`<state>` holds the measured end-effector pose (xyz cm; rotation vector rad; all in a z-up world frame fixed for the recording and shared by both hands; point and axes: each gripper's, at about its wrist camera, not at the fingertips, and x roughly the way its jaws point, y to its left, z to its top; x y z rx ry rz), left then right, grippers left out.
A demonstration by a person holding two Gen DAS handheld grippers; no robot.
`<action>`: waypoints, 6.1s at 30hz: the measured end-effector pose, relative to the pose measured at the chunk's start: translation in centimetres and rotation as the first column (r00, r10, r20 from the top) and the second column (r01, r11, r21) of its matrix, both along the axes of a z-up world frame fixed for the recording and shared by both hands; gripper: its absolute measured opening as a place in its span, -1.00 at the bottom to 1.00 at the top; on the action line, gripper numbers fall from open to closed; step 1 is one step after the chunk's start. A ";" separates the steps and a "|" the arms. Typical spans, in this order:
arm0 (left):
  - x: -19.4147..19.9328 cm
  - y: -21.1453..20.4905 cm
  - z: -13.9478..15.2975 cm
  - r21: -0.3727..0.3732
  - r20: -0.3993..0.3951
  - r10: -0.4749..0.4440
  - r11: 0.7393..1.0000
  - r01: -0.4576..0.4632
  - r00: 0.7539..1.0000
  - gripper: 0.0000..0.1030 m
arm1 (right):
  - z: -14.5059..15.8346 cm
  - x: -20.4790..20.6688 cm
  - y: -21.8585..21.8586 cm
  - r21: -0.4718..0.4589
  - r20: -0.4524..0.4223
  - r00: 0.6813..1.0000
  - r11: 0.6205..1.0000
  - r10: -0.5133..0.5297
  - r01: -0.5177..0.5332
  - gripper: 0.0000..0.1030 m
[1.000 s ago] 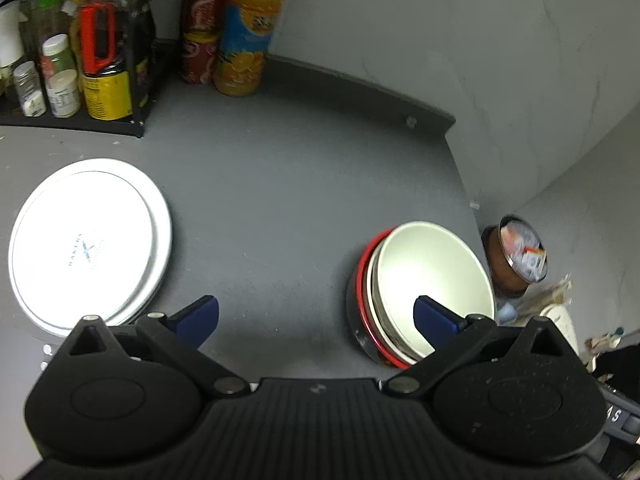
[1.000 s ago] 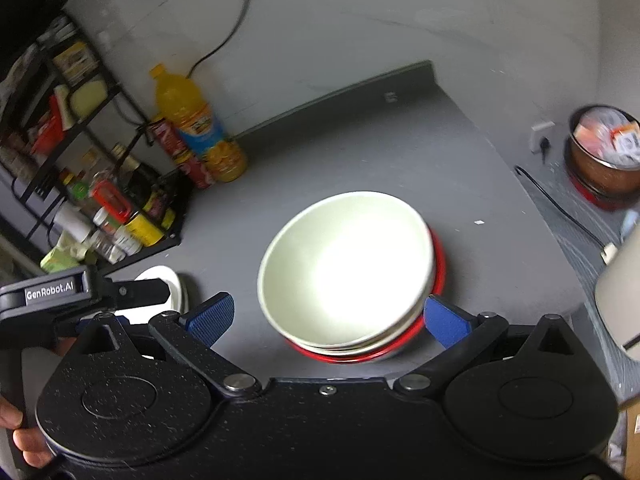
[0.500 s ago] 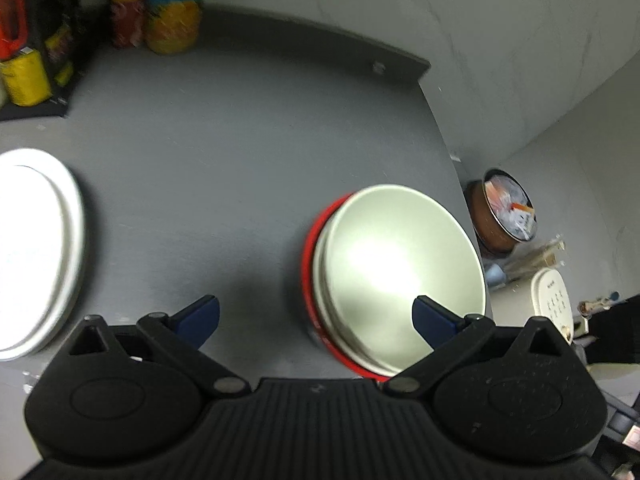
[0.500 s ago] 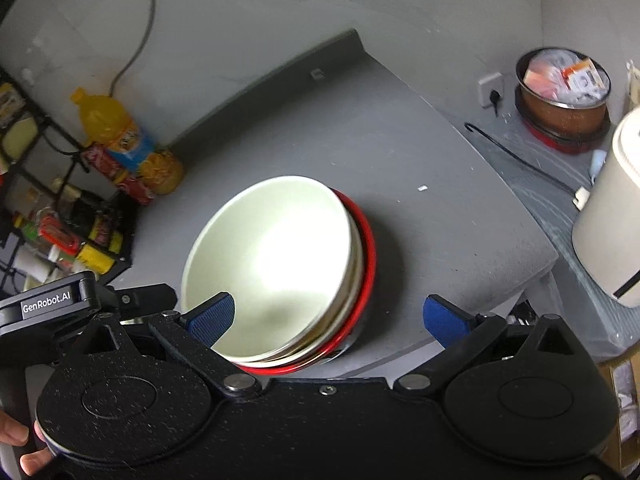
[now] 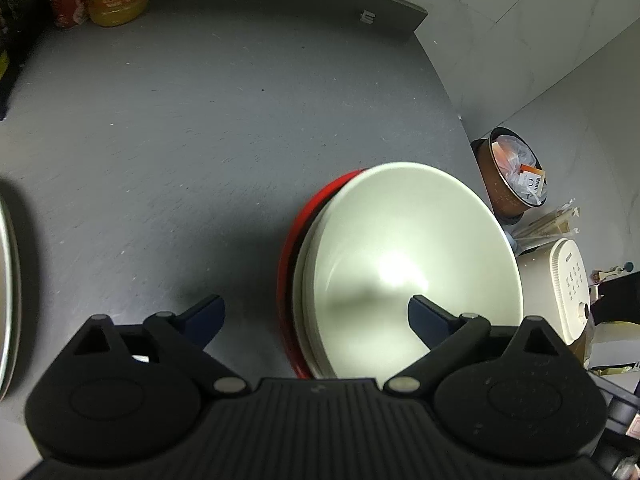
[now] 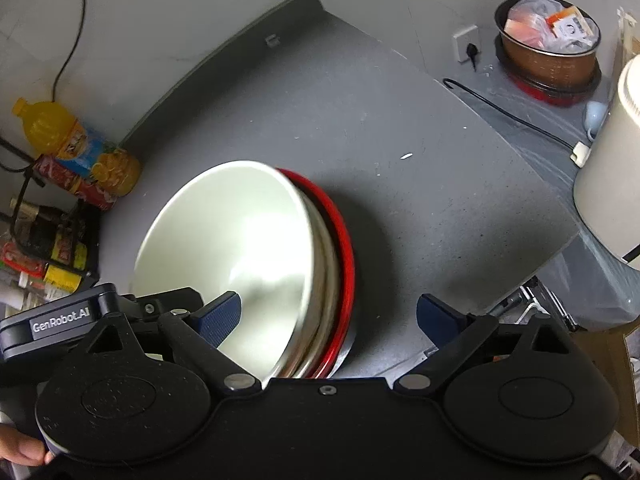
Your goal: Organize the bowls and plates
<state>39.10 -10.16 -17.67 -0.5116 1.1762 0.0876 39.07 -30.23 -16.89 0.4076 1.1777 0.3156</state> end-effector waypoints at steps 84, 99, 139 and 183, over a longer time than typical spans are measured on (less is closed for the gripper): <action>-14.5 20.3 7.3 -0.143 0.151 0.358 0.930 -0.338 0.921 -0.43 | 7.2 -5.8 18.6 0.107 0.156 0.943 0.944 0.294 -0.313 -0.42; -18.8 27.1 5.9 -0.158 0.128 0.366 0.925 -0.345 0.922 -0.42 | 7.6 -7.7 24.1 0.092 0.123 0.947 0.947 0.297 -0.309 -0.42; -17.4 34.0 -0.5 -0.159 -0.024 0.267 0.950 -0.267 0.963 -0.39 | 2.5 -9.5 31.0 0.036 0.000 0.976 0.975 0.218 -0.218 -0.23; -26.7 24.3 11.4 0.103 0.206 0.074 0.990 -0.097 0.976 0.90 | 10.6 -23.1 16.0 -0.007 0.302 0.952 0.999 -0.043 0.047 1.00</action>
